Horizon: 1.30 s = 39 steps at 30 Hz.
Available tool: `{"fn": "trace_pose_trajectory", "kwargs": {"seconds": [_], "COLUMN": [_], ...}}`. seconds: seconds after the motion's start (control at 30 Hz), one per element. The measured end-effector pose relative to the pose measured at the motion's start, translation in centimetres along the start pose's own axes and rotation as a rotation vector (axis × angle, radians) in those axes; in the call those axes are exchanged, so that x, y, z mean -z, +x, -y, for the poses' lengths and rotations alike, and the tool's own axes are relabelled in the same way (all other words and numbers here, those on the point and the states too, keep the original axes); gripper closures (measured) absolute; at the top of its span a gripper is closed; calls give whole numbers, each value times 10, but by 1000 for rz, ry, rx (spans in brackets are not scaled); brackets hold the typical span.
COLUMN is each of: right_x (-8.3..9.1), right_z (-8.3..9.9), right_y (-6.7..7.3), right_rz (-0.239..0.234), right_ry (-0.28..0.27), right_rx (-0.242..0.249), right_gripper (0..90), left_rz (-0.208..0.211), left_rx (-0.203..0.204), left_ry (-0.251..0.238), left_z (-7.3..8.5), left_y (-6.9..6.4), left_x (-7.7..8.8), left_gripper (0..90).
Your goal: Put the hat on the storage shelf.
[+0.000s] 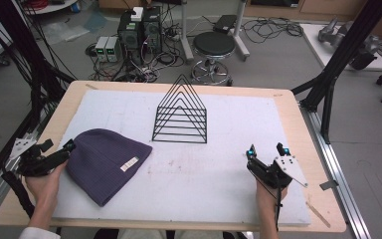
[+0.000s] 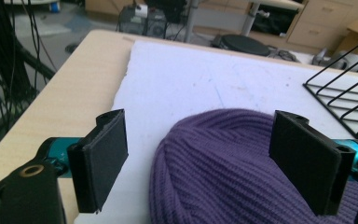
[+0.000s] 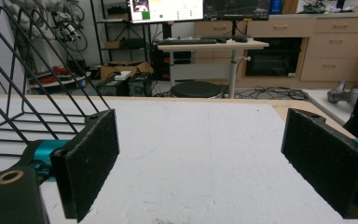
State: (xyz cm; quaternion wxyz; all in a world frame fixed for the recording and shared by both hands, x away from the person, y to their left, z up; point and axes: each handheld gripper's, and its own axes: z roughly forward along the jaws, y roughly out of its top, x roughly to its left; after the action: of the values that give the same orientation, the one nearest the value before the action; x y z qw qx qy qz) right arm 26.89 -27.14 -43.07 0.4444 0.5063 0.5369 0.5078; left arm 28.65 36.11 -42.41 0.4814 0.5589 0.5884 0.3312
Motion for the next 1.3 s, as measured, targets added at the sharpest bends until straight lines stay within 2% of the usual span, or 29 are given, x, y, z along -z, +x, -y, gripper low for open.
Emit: {"fn": "trace_pose_trajectory", "kwargs": {"seconds": [0.17, 0.37, 0.67, 0.83, 1.03, 1.3], "right_x": [-1, -1, -2, -1, -2, -1], "right_z": [0, 0, 1, 1, 1, 1], "right_y": [1, 2, 2, 2, 2, 2], "right_rz": [-3, -5, -2, -2, -3, -6], "right_ry": [1, 5, 12, 10, 13, 11], "right_rx": [9, 8, 17, 21, 18, 17], "right_gripper": [104, 104, 105, 105, 105, 105], "left_rz": [-9, -22, -36, -62, -55, -21], "left_rx": [14, 12, -13, -33, -21, 24], "left_ry": [59, 98, 193, 263, 297, 366], "left_z": [1, 0, 5, 10, 12, 13], "left_y": [2, 2, -3, -4, -5, -6], "left_x": [-4, -6, -16, -23, -25, -29], "left_gripper": [196, 201, 201, 200, 201, 226]}}
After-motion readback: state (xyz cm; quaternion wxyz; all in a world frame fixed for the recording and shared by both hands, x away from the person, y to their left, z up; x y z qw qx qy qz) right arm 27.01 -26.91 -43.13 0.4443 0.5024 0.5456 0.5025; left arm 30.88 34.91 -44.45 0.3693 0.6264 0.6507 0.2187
